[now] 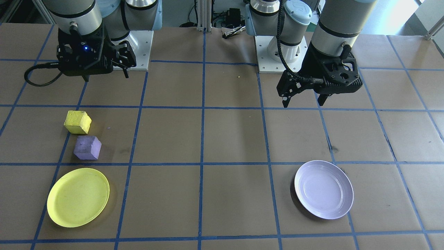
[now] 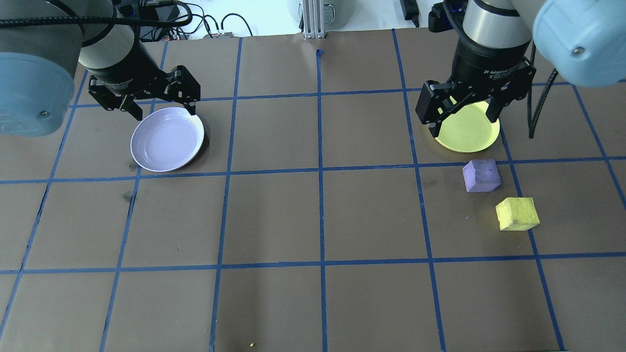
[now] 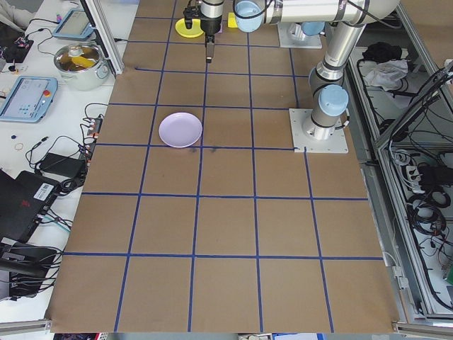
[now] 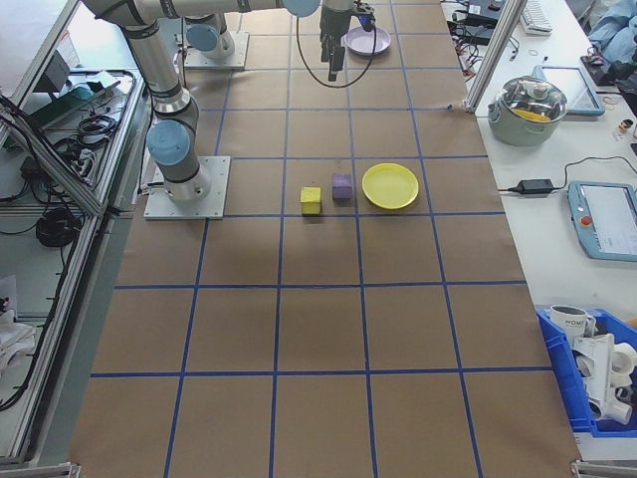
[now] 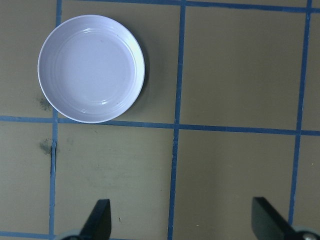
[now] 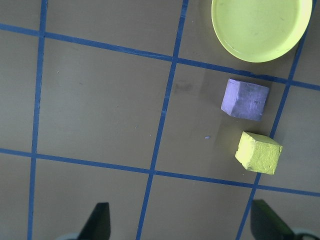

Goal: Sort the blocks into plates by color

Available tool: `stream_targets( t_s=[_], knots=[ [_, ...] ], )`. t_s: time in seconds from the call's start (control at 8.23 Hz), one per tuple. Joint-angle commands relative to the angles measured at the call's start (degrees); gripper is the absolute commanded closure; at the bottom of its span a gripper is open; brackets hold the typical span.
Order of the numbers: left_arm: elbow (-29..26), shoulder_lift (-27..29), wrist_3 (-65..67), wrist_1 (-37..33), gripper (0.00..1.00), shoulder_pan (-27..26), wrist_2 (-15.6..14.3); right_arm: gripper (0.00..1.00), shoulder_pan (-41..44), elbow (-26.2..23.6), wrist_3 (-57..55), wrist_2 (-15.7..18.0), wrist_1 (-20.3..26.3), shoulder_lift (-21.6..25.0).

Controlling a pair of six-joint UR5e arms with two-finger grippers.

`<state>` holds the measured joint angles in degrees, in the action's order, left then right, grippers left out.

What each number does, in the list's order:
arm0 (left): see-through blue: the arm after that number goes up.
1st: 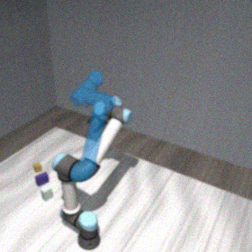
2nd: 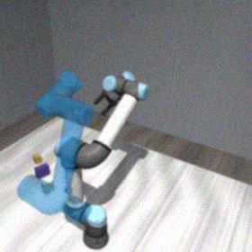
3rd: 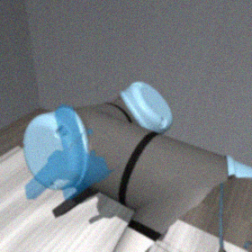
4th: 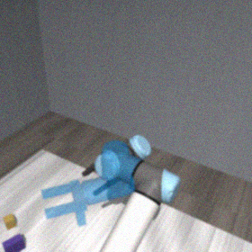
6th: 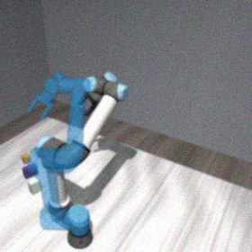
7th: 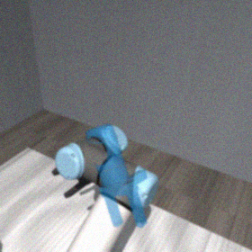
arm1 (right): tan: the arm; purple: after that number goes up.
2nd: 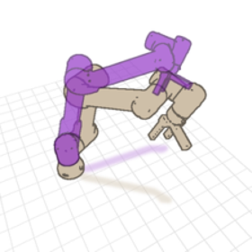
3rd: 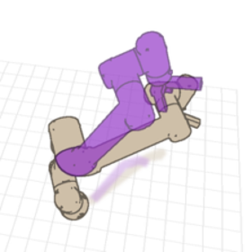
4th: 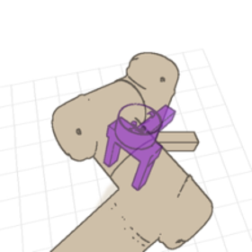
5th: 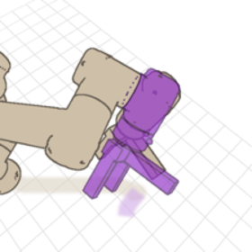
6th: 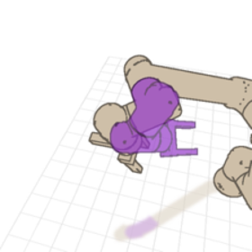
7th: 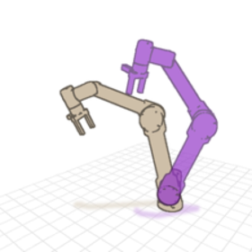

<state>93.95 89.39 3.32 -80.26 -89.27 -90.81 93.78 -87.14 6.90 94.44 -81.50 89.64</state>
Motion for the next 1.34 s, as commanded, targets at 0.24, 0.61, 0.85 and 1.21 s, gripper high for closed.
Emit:
stream_targets(
  t_s=[0.24, 0.61, 0.85, 1.21],
  knots=[
    [0.0, 0.1, -0.2, 0.0, 0.00, 0.0, -0.1, 0.00, -0.7, -0.3, 0.7, 0.1, -1.5, -0.5],
    [0.1, 0.1, -0.3, -0.1, 0.00, 0.0, -0.1, 0.00, -9.4, -8.1, 5.5, 0.0, -10.1, -2.5],
    [0.1, 0.1, -0.3, -0.1, 0.00, 0.1, -0.1, 0.00, -15.5, -19.9, 13.9, 0.2, -23.8, -2.3],
    [0.1, 0.1, -0.3, -0.1, 0.00, 0.1, 0.0, 0.00, -26.5, -37.7, 25.0, 0.8, -43.5, -1.8]
  ],
)
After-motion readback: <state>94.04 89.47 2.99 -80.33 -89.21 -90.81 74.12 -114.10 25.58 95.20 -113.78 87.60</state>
